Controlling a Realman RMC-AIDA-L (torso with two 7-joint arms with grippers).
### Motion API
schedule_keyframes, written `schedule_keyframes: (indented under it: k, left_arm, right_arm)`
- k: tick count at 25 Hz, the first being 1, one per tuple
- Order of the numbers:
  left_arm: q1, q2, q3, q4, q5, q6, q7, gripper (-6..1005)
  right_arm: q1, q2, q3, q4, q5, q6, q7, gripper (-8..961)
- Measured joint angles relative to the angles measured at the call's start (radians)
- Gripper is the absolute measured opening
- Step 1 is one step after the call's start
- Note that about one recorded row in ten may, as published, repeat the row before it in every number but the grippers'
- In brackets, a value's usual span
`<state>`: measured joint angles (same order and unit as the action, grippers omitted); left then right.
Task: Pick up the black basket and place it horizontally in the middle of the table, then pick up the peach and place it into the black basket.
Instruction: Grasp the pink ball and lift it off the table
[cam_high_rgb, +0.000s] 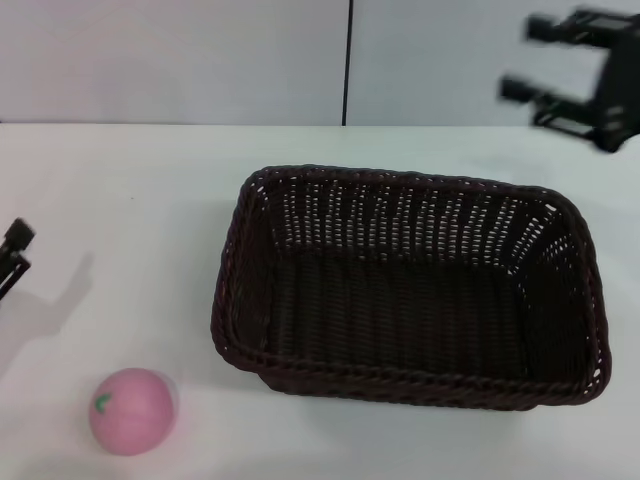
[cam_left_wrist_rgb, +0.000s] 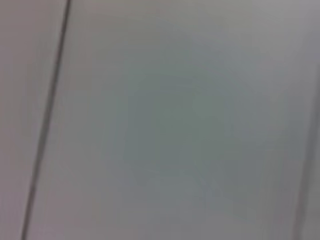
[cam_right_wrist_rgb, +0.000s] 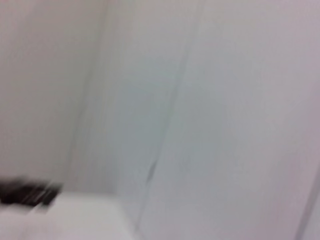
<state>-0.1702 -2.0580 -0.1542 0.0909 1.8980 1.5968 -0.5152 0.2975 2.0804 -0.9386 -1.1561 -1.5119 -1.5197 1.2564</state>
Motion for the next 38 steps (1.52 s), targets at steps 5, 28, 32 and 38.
schedule_keyframes:
  k: [5,28,32,38]
  left_arm:
    - [0.04,0.005,0.213,0.313,0.0,0.15,-0.331,809]
    - [0.066,0.002,0.4,0.391,0.268,0.216,-0.475,806]
    - [0.055,0.001,0.402,0.392,0.336,0.137,-0.473,805]
    - [0.041,0.0,0.404,0.391,0.361,0.103,-0.482,804]
  right_arm:
    - [-0.125,0.0,-0.005,0.106,0.29,-0.023,-0.062,595]
    - [-0.174,-0.003,0.105,0.479,0.514,-0.177,-0.171,595]
    - [-0.173,-0.003,0.107,0.497,0.515,-0.174,-0.181,595]
    - [-0.165,-0.002,0.13,0.563,0.53,-0.18,-0.238,595]
